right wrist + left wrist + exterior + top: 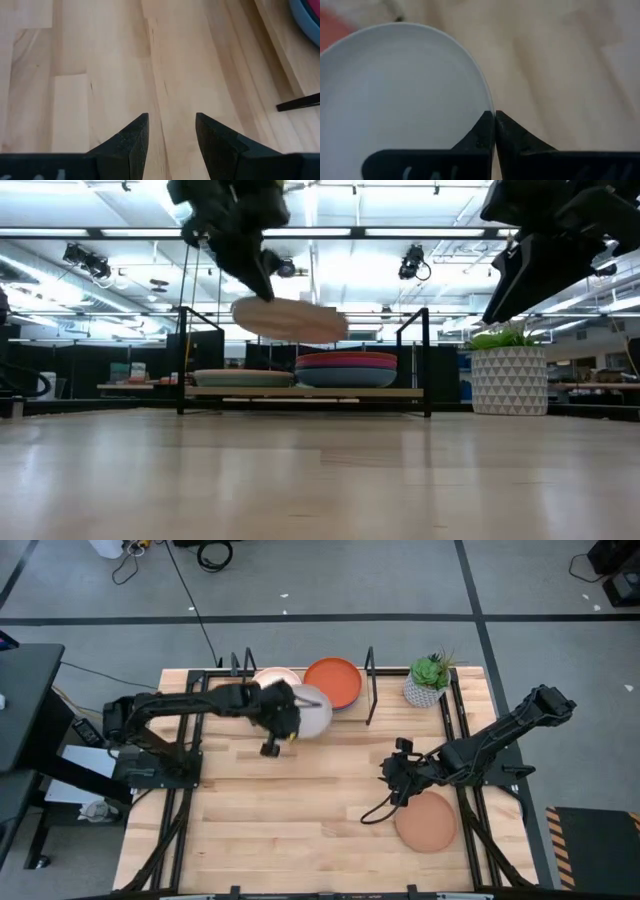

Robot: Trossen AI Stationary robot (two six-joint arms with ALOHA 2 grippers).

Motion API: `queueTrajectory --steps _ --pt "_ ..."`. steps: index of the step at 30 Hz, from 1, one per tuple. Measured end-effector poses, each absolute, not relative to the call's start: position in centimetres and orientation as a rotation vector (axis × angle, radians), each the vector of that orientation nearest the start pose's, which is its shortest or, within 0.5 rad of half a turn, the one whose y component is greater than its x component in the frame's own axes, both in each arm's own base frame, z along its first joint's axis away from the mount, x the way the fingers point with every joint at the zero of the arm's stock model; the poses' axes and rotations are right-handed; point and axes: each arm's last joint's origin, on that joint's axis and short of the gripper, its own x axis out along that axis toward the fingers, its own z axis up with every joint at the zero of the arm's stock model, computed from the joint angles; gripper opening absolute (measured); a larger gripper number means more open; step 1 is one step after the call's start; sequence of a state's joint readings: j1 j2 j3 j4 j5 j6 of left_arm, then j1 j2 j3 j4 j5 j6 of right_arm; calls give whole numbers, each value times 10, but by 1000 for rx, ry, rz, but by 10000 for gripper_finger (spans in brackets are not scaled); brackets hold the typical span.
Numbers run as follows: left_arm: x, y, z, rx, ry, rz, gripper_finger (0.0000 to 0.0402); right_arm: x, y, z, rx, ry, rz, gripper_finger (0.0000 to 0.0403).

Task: Place and stack plates onto a shelf
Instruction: Stack the gray plate on top of the peach plate on the shelf

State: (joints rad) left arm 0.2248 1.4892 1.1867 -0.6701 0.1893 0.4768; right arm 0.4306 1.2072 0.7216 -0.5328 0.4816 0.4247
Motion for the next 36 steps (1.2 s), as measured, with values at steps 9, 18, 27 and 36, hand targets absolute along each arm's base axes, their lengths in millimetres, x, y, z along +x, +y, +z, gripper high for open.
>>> queueTrajectory --steps 9,18,27,36 --pt "287 118 274 112 892 36 11 204 82 210 -46 860 -252 168" --pt "271 152 261 -133 887 362 11 205 82 210 -43 857 -252 168" --pt "264 152 225 -175 860 428 11 205 82 210 -56 857 -245 169" --pt "261 151 215 -189 868 458 15 205 82 210 -67 858 -240 169"
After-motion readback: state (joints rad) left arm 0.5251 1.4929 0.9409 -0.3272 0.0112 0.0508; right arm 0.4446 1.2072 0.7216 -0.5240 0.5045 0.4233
